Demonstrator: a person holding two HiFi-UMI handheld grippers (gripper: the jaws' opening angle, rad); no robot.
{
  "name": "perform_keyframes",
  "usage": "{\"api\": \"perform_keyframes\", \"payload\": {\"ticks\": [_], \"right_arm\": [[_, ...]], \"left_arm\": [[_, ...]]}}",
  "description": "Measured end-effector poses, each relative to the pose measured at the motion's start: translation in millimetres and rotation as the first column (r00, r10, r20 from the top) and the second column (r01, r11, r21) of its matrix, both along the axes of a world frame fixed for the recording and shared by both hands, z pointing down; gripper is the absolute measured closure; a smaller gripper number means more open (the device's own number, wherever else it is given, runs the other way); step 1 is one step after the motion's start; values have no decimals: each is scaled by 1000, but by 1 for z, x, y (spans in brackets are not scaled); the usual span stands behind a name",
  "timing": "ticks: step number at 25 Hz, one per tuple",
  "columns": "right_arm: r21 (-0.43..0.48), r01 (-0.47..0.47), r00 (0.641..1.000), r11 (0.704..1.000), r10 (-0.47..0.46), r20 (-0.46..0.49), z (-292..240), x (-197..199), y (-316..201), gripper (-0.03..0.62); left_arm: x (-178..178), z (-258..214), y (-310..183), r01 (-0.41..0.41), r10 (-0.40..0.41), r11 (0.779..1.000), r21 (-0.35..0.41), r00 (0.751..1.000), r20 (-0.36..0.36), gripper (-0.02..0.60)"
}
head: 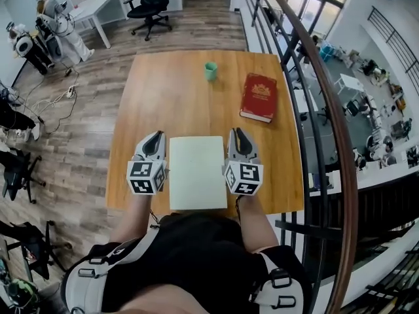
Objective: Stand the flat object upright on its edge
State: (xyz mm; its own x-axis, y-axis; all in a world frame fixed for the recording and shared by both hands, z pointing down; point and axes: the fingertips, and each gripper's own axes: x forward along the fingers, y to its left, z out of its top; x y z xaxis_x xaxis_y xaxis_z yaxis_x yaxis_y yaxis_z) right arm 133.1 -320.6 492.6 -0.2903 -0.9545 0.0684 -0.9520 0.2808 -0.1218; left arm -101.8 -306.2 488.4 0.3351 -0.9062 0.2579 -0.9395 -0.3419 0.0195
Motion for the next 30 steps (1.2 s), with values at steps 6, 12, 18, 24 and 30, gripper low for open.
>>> {"api": "perform_keyframes", "payload": {"ticks": [6, 12, 18, 24, 30], "right_arm": [[-77, 42, 999, 996, -43, -8, 29, -10, 0, 542], [-204, 47, 999, 978, -49, -5, 78, -12, 2, 542], [-335, 63, 996, 940, -80, -39, 131, -18, 11, 542], [-443, 53, 993, 895, -93, -68, 177, -15, 21, 542], [-513, 42, 991, 858, -101, -87, 210, -12, 32, 542]], "left_arm": [[-7, 42, 5, -5, 0, 991, -132, 999, -35, 514], [-14, 93, 11, -15, 0, 961, -276, 998, -57, 506], [-23, 149, 21, -8, -4, 916, -402, 1000, -29, 502], [-29, 200, 34, 6, 4, 864, -503, 1000, 18, 492], [-36, 229, 43, 29, -18, 834, -551, 1000, 25, 492]]}}
